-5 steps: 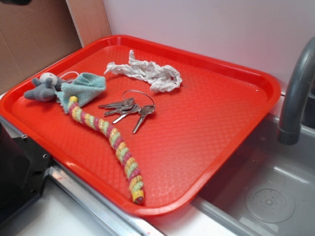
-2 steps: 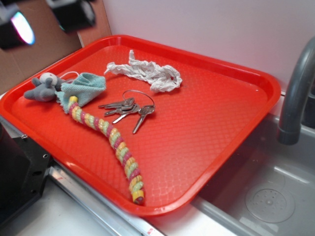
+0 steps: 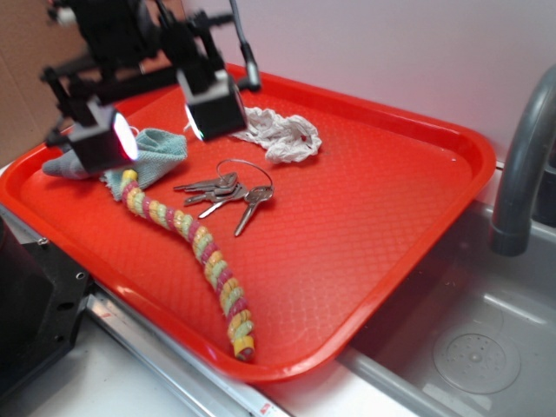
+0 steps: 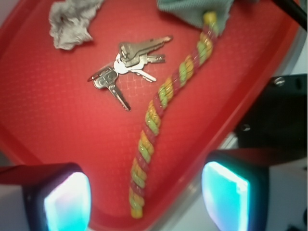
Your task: Grab the multicolored rope.
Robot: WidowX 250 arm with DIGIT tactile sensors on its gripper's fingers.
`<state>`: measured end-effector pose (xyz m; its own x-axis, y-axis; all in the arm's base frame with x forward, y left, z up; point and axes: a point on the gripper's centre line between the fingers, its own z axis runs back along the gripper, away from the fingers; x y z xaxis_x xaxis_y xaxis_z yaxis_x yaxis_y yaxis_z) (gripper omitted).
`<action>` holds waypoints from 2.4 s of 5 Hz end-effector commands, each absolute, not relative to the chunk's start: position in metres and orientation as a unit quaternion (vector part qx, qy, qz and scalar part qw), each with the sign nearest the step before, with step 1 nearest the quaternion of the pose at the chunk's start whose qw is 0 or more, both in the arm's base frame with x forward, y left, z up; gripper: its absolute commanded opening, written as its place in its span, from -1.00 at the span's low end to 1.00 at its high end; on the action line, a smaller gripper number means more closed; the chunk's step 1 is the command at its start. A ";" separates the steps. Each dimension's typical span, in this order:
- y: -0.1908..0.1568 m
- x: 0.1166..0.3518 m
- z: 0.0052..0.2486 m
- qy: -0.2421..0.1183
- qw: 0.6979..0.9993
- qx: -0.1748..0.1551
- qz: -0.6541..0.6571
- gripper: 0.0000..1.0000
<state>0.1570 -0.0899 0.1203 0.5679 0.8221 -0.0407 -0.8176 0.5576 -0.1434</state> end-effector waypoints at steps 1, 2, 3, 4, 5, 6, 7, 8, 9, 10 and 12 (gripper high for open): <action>-0.088 0.163 0.064 -0.019 0.875 -0.026 0.483 1.00; -0.089 0.164 0.034 -0.024 0.877 0.003 0.481 1.00; -0.094 0.165 0.018 -0.030 0.880 0.010 0.474 1.00; -0.096 0.164 0.017 -0.028 0.880 0.006 0.475 0.96; -0.097 0.161 0.017 -0.031 0.876 0.002 0.481 -1.00; -0.096 0.160 0.017 -0.028 0.872 0.003 0.488 -1.00; -0.093 0.164 0.020 -0.023 0.870 0.000 0.492 -1.00; -0.092 0.172 0.042 -0.029 0.889 0.004 0.458 -1.00; -0.086 0.192 0.091 -0.004 0.935 0.001 0.353 -1.00; -0.081 0.204 0.132 -0.006 0.960 -0.010 0.278 -1.00; -0.068 0.204 0.216 -0.045 0.986 -0.045 0.155 -1.00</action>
<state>0.1968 -0.0708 0.2014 0.9511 0.3073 0.0297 -0.3045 0.9496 -0.0742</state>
